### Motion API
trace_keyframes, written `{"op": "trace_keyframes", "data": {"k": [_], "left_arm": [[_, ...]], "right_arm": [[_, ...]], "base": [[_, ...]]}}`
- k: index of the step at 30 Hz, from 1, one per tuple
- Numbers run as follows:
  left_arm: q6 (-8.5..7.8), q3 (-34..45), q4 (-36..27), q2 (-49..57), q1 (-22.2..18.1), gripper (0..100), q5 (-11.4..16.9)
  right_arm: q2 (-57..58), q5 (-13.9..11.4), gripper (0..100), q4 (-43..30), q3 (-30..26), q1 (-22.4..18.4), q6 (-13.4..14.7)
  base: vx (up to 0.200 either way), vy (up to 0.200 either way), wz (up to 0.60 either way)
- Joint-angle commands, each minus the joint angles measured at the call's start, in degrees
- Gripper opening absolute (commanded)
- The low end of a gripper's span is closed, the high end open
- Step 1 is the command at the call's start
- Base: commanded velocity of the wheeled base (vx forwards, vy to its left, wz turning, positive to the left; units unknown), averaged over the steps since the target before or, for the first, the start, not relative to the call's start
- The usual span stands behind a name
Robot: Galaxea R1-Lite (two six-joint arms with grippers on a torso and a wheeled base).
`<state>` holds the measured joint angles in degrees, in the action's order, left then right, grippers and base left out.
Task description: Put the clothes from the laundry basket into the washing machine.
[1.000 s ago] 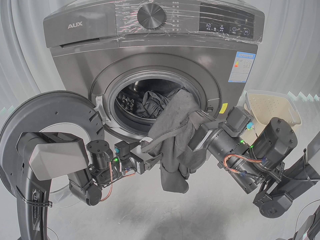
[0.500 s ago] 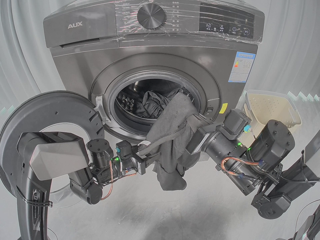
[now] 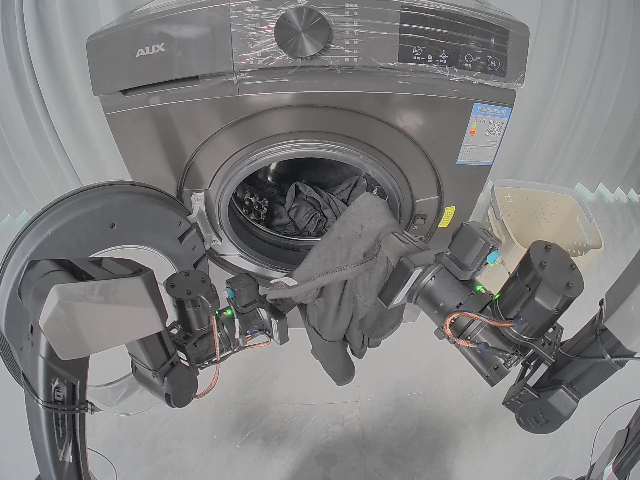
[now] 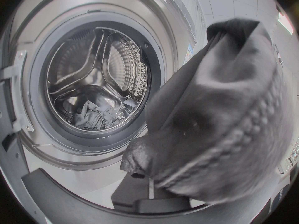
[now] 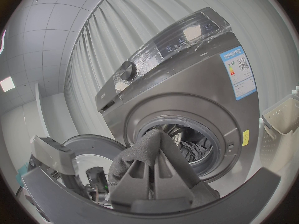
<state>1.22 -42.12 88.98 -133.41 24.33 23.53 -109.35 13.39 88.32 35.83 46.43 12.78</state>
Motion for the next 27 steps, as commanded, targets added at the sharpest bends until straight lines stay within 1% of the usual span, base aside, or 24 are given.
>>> {"op": "trace_keyframes", "data": {"k": [1, 2, 4, 5, 7, 8, 9, 10, 11, 16, 22, 24, 27], "left_arm": [[-0.08, 9.25, 0.14, 11.16, -0.43, 0, 0.20], [-0.08, 9.86, 0.14, 11.77, -0.43, 0, 0.20], [-0.08, 14.35, 0.05, 16.87, -0.69, 0, 0.29], [0.45, 15.58, 0.05, 18.37, -0.78, 0, 0.20], [0.19, 17.68, 0.05, 21.00, -0.78, 0, 0.29], [0.54, 18.30, -0.03, 21.97, -0.78, 0, 0.29], [0.54, 18.30, -0.03, 21.97, -0.78, 0, 0.29], [0.45, 18.30, -0.03, 23.11, -0.69, 0, 0.29], [-0.16, 18.04, -0.03, 23.37, -0.69, 0, 0.11], [0.63, 17.33, -0.03, 24.52, -0.87, 0, -0.15], [0.71, 14.78, -0.03, 24.96, -3.59, 0, -0.24], [0.63, 14.26, -0.03, 24.96, -4.64, 0, -0.24], [0.71, 13.64, -0.03, 24.96, -6.05, 0, -0.32]], "right_arm": [[-2.80, -0.64, 0, 0.01, -3.22, -3.28, 0.32], [-2.80, -0.90, 0, 0.01, -3.31, -3.37, 0.32], [-3.06, -2.40, 0, 0.01, -4.98, -4.07, 0.50], [-3.15, -2.84, 0, 0.01, -5.51, -4.33, 0.58], [-3.50, -3.72, 0, 0.01, -6.30, -4.86, 0.58], [-3.77, -3.98, 0, 0.01, -6.47, -5.13, 0.50], [-3.77, -3.98, 0, 0.01, -6.47, -5.13, 0.50], [-4.82, -4.42, 0, 0.01, -6.65, -6.00, 0.23], [-5.79, -4.51, 0, 0.01, -6.74, -6.80, 0.06], [-7.37, -4.60, 0, 0.10, -6.65, -8.82, 0.06], [-10.45, -4.68, 0, 0.10, -6.30, -12.16, -0.03], [-10.62, -4.77, 0, 0.10, -6.21, -12.86, 0.06], [-10.36, -5.04, 0, 0.10, -6.03, -12.86, 0.41]], "base": [[0.000, 0.000, 0.00], [0.000, 0.000, 0.00], [0.000, 0.000, 0.00], [0.000, 0.000, 0.00], [0.000, 0.000, 0.00], [0.000, 0.000, 0.00], [0.000, 0.000, 0.00], [0.000, 0.000, 0.00], [0.000, 0.000, 0.00], [0.000, 0.000, 0.00], [0.000, 0.000, 0.00], [0.000, 0.000, 0.00], [0.000, 0.000, 0.00]]}}
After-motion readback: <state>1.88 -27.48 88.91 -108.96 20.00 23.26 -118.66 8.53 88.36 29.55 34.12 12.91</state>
